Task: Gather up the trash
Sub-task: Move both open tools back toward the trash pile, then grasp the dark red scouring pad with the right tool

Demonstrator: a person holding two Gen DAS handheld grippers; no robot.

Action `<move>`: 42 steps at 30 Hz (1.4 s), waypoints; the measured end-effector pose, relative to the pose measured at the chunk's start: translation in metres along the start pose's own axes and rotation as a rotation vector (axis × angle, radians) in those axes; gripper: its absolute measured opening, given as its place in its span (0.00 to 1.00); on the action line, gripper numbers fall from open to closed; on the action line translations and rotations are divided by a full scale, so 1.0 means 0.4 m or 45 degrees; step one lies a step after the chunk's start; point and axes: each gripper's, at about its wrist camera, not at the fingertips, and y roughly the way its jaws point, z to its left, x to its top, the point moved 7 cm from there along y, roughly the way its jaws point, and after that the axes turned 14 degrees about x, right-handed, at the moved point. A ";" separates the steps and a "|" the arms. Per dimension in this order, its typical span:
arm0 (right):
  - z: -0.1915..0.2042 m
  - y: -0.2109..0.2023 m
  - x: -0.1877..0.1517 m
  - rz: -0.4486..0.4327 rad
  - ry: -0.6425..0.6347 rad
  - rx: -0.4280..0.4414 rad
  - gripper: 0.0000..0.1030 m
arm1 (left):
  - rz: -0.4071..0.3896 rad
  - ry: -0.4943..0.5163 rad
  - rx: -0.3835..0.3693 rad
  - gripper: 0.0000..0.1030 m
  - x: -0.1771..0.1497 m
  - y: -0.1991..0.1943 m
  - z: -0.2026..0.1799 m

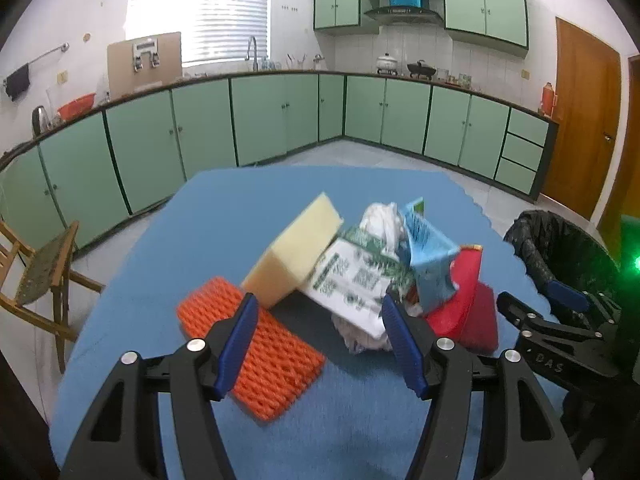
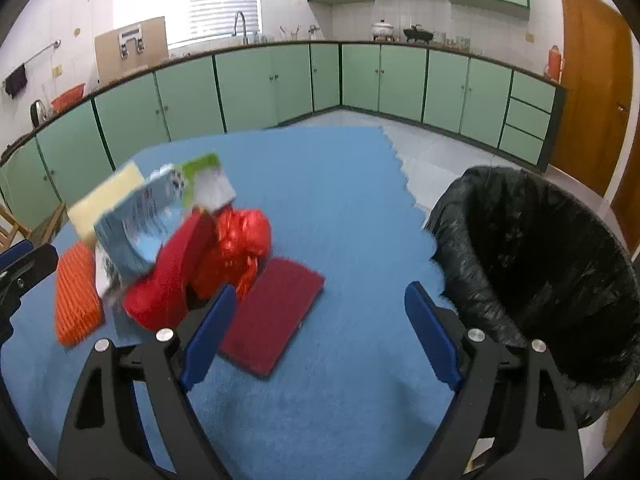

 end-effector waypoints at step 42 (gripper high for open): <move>0.052 0.069 -0.057 0.231 -0.020 0.062 0.43 | 0.023 -0.006 -0.021 0.61 -0.009 0.016 -0.008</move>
